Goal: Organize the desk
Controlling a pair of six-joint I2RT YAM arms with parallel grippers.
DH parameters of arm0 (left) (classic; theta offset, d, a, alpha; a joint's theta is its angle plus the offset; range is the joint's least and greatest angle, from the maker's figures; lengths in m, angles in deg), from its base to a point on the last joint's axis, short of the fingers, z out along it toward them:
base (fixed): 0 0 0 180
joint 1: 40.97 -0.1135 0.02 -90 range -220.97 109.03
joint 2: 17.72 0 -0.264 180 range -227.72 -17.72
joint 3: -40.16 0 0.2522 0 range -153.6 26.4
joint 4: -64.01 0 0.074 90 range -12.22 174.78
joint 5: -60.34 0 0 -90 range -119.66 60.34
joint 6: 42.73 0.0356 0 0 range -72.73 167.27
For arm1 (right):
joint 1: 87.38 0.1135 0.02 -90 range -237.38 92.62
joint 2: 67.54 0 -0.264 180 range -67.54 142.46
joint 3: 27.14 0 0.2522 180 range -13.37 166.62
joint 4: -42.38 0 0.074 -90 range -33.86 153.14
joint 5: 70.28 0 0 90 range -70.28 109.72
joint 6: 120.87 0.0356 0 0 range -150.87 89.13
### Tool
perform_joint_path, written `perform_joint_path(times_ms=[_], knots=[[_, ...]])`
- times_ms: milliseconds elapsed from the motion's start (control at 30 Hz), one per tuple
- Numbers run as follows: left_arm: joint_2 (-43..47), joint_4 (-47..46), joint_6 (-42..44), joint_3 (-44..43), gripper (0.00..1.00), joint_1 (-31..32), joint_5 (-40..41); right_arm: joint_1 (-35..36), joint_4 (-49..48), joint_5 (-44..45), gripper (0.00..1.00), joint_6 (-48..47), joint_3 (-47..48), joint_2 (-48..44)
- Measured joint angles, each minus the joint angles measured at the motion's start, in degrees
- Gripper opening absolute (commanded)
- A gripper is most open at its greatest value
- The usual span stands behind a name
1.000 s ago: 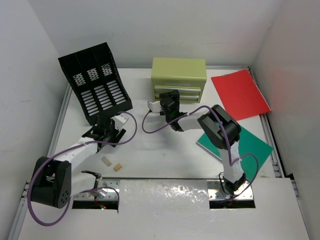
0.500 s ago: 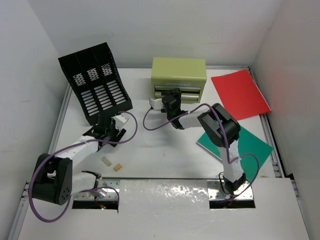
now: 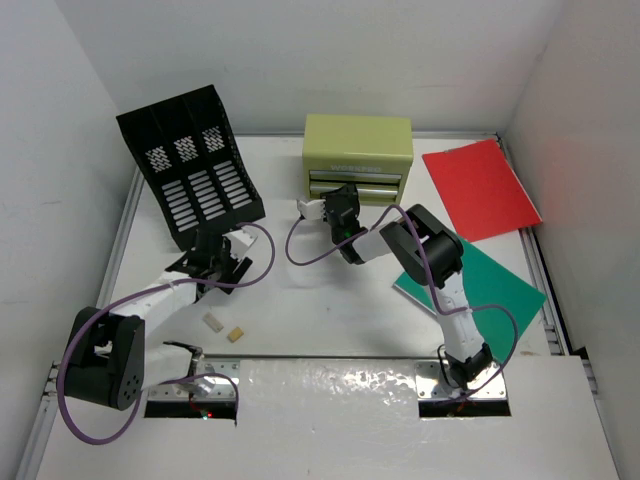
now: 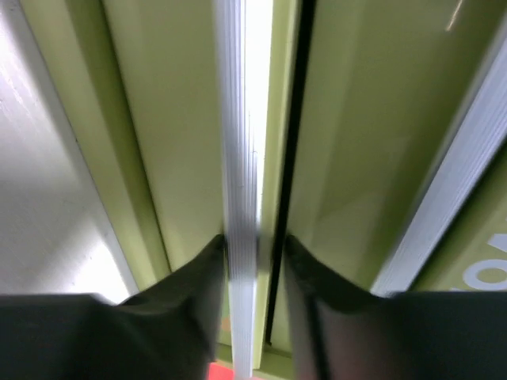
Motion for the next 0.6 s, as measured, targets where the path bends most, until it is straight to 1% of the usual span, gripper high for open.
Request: perform_joint_path(times_ms=[33,100,133,367,500,600], knots=[[0.0,0.0,-0.02,0.0,0.66,0.0,0.0,-0.02,-0.96,0.0,0.18,-0.46,0.0,0.55],[0.0,0.0,-0.02,0.0,0.66,0.0,0.0,-0.09,-2.56,0.2,0.09,-0.96,0.04,1.36],[0.0,0.0,0.0,0.0,0.66,0.0,0.0,-0.11,-3.19,0.2,0.01,-1.18,0.04,1.6],[0.0,0.02,0.0,0.0,0.66,0.0,-0.02,-0.24,-6.34,-0.15,0.0,-1.99,-0.42,2.4],[0.0,0.11,0.0,0.0,0.66,0.0,-0.02,-0.09,-11.32,-1.77,0.0,-2.56,-4.33,1.86],[0.0,0.15,0.0,0.0,0.66,0.0,-0.04,1.36,-13.4,-1.68,0.0,-2.6,-9.07,-0.59]])
